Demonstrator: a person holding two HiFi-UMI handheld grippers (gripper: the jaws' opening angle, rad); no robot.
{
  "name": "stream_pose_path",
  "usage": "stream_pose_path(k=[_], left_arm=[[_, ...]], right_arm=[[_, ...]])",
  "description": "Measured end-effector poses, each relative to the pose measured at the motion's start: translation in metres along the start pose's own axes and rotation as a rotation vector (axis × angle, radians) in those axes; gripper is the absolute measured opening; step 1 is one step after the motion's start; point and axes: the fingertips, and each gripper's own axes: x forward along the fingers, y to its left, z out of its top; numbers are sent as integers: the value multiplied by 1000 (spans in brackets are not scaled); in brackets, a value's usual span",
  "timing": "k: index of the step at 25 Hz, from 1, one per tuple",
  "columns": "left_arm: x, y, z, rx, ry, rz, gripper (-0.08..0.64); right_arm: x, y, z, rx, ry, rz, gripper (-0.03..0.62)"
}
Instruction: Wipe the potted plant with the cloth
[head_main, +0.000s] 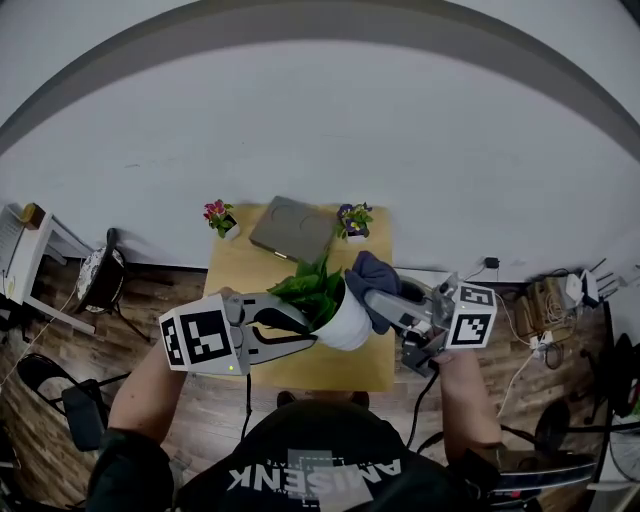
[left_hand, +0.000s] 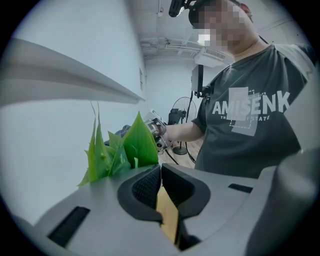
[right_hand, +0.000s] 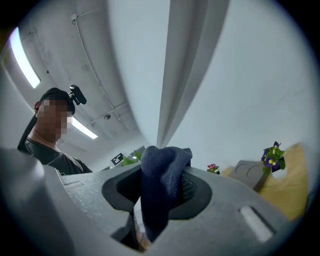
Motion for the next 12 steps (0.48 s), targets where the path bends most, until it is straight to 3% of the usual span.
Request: stream_pose_path(k=[12], left_arm=[[18, 45, 2, -221, -18, 86, 11]], right_arm=[[-5, 2, 10, -182, -21, -145, 124]])
